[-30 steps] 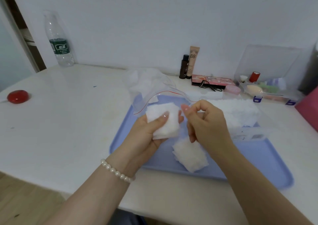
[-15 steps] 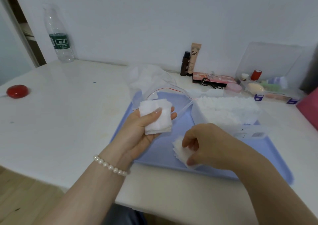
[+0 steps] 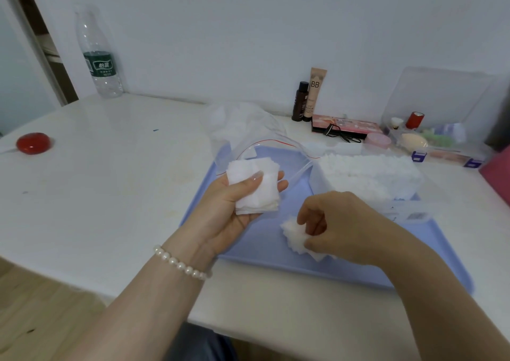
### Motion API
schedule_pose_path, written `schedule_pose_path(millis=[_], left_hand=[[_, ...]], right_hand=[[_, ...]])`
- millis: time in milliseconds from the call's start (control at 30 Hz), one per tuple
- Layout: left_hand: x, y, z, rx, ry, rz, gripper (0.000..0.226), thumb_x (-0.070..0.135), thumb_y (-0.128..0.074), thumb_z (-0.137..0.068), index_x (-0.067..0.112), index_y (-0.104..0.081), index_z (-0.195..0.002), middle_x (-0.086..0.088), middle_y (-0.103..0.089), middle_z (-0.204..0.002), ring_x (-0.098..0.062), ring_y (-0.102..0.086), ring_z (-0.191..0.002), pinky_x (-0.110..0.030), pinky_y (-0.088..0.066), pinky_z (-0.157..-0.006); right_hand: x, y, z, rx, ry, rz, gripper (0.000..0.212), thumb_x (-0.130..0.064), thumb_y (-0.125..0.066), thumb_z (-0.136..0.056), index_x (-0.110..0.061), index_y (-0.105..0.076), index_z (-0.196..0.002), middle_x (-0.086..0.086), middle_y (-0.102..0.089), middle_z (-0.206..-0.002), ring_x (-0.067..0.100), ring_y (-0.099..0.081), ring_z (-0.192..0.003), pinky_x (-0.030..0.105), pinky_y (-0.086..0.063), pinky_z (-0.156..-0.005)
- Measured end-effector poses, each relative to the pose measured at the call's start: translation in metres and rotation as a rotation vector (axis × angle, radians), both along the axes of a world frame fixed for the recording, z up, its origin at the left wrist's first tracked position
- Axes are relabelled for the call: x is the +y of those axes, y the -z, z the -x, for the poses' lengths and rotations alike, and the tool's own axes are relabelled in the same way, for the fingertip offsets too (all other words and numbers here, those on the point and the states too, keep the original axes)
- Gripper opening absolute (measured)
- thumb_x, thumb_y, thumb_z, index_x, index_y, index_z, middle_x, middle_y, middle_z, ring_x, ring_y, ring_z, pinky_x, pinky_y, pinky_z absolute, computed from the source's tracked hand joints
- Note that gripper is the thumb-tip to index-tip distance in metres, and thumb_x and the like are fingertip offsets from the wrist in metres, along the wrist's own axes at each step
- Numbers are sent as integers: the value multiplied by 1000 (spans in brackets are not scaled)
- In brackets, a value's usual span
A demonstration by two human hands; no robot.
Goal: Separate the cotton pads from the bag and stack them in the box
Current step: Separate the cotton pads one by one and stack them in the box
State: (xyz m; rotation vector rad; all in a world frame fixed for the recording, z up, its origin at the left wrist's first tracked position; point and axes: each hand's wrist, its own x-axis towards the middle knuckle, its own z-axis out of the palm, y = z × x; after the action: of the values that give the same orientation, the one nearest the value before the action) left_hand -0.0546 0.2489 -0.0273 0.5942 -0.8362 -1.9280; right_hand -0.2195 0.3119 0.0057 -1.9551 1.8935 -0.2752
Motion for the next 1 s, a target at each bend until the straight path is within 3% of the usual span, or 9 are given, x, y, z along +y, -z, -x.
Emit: schedule_pose_path(millis=[267, 433, 567, 700, 833, 900, 1000], left_hand=[[0, 0, 0, 8, 10, -11, 41, 10, -56, -75, -1, -57, -115, -17, -71, -101, -28, -70, -89, -34, -55, -81], [0, 1, 0, -5, 23, 0, 35, 10, -55, -75, -1, -59, -107, -16, -72, -98, -27, -71, -87, -32, -57, -77], [-1, 1, 0, 1, 28, 9, 33, 9, -55, -75, -1, -59, -107, -17, -72, -98, -27, -71, -86, -31, -58, -76], [-1, 2, 0, -12, 25, 20, 33, 10, -55, -76, -1, -60, -107, -17, -71, -99, -27, -71, -87, -31, -58, -76], [-2, 4, 0, -26, 31, 23, 33, 11, -55, -76, 1, -60, -107, -17, -71, -101, -28, -70, -89, -34, -55, -80], [-3, 5, 1, -36, 28, 19, 34, 13, -56, -76, 2, -60, -108, -17, -71, -102, -28, -70, -90, -36, -54, -81], [-5, 7, 2, -26, -1, -2, 31, 15, -53, -82, 4, -60, -109, -17, -70, -102, -28, -70, -88, -37, -54, -81]], right_hand=[[2, -3, 4, 13, 19, 11, 31, -6, -49, -84, -22, -68, -102, -5, -69, -96, 9, -62, -89, 24, -51, -83], [5, -5, 5, -19, -14, -89, 40, -10, -66, -73, -25, -64, -110, -15, -62, -90, 1, -59, -81, 20, -52, -80], [4, -2, 0, 28, -24, -101, 45, -24, -79, -67, -31, -60, -108, -15, -58, -89, 6, -57, -82, 26, -52, -80], [0, 2, 2, 25, 5, 0, 31, -7, -61, -81, -24, -64, -106, -12, -59, -91, 8, -58, -87, 24, -51, -83], [-2, 2, 4, 11, 42, 76, 27, -3, -54, -86, -21, -67, -101, -4, -64, -97, 11, -60, -88, 21, -49, -81], [-3, 2, 4, -35, 69, 190, 24, -1, -55, -84, -23, -66, -85, -1, -64, -85, 15, -61, -78, 29, -53, -75], [-4, -3, 8, -257, 220, 490, 32, 4, -59, -80, -23, -53, -64, 2, -59, -65, 20, -59, -55, 37, -53, -57]])
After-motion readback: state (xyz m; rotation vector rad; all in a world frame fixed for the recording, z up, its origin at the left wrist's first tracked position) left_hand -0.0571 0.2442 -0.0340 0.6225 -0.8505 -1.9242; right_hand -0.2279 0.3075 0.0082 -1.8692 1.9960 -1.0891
